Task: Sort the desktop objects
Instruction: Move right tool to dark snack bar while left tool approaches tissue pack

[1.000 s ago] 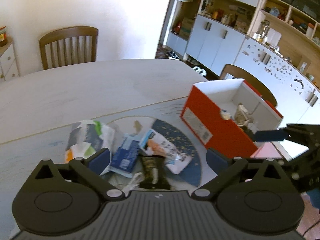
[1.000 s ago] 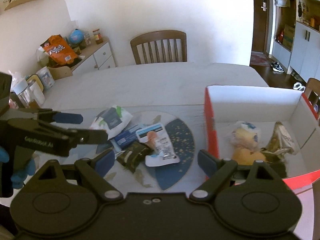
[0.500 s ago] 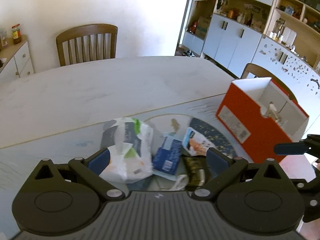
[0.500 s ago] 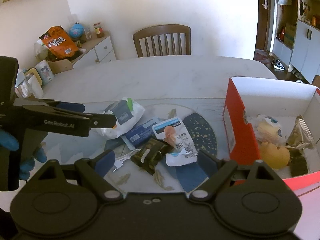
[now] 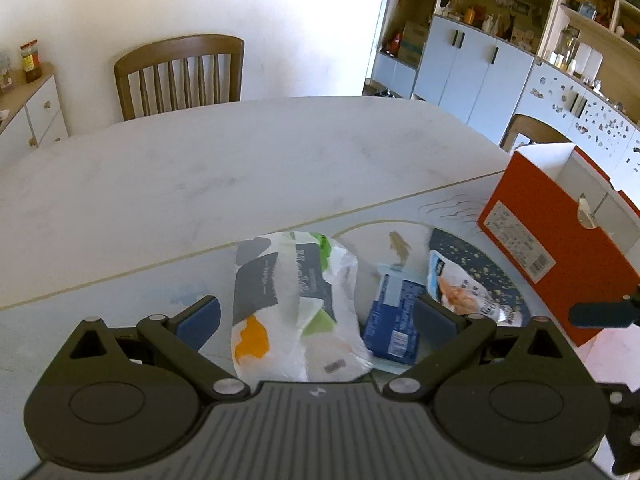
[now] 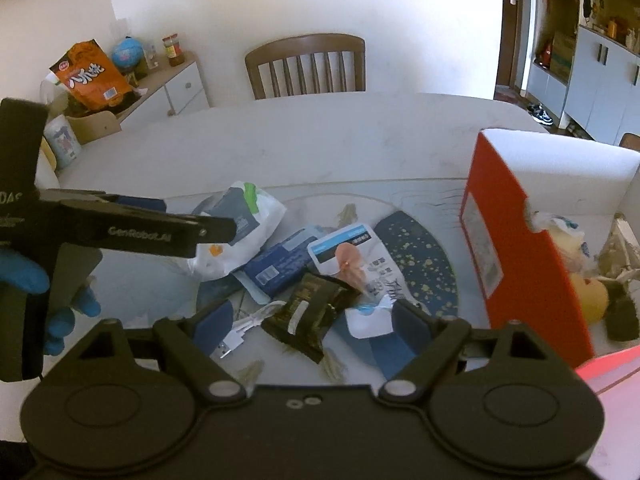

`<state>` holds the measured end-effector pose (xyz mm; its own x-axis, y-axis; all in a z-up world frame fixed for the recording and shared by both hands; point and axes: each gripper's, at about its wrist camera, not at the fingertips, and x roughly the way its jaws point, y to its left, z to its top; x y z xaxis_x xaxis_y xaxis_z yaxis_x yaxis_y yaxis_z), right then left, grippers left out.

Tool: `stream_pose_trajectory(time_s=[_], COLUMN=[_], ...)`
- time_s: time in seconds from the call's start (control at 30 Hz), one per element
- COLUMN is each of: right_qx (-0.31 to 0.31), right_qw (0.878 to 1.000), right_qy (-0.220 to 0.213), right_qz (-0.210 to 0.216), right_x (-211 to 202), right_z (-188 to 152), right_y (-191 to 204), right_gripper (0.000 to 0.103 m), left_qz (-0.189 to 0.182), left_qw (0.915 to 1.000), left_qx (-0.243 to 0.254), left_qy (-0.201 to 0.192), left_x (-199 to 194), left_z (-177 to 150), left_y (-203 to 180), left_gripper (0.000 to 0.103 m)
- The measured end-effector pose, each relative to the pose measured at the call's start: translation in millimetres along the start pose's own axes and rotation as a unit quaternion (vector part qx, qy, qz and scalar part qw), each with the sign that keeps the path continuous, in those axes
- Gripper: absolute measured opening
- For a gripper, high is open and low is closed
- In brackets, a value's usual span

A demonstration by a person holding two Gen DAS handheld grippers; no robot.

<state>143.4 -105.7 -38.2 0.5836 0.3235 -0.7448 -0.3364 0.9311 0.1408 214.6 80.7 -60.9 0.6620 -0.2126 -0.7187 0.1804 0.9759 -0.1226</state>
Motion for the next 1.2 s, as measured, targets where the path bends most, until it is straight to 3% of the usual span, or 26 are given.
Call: stream_pose_trajectory(time_s=[0.37,0.73,0.97,1.2], right_qx=[0.024,0.044,0.038,0.036], right_qw=[0.999,0.997,0.997,0.997], right_qy=[0.019,0.037,0.051,0.058], right_qz=[-0.037,-0.042,-0.042,-0.047], right_x=[36.7,57.4,67.2,70.4], right_z=[0.7,2.5,1.5,0.8], right_y=[6.9,4.3,3.3,1.1], right_gripper=[0.082,0.072,0.071,0.051], left_qz=[-0.011,-0.011,-0.006,-0.002], left_qw=[0.9998,0.9992,0.9992,0.9995], left_qx=[0.007,0.002,-0.003,0.000], left_qy=[0.018,0.037,0.039,0.032], left_x=[30.8,53.1,56.6,53.8], left_z=[3.1,0.2,-4.0,-7.5], left_y=[15.6,25.2,27.1,24.7], left_gripper=[0.103,0.103,0.103,0.102])
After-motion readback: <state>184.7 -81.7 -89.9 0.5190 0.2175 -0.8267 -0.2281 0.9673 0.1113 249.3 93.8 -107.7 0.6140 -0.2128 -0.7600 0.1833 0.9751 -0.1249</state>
